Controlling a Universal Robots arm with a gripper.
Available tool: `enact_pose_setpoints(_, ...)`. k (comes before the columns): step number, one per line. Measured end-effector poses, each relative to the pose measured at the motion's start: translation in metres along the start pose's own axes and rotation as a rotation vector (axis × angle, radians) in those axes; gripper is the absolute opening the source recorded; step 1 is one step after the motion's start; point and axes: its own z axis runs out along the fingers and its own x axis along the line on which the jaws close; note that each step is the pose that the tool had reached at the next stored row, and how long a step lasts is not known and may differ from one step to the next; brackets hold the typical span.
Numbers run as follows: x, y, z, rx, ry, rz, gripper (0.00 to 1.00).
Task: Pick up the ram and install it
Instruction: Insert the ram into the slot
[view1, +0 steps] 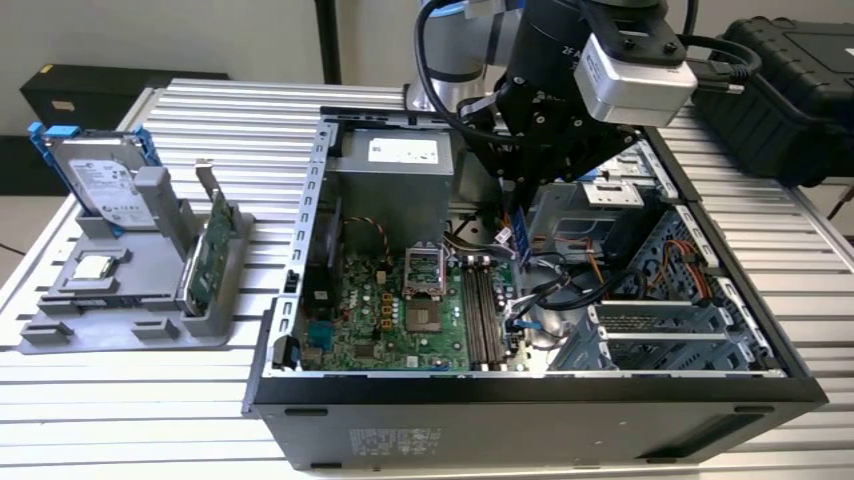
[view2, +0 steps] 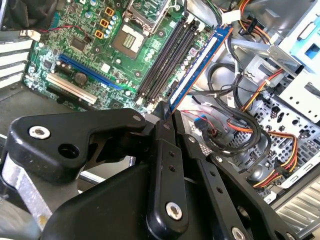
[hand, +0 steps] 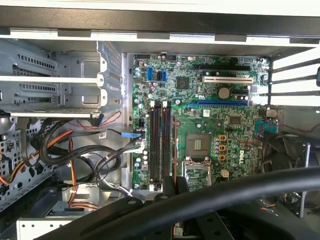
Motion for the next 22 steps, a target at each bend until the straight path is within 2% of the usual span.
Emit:
enact_pose_setpoints(3, 0.0000, 0.0000, 0.0000, -0.0009, 0.0001, 0.000, 0.00)
enact_pose_setpoints(5, 0.0001, 0.0000, 0.0000, -0.0048, 0.0000, 0.000, 0.00)
enact_pose_setpoints(20, -0.0005, 0.0000, 0.0001, -0.0055, 0.0001, 0.000, 0.00)
enact_pose_setpoints(22, -0.0005, 0.0001, 0.0027, -0.0055, 0.0002, 0.000, 0.00)
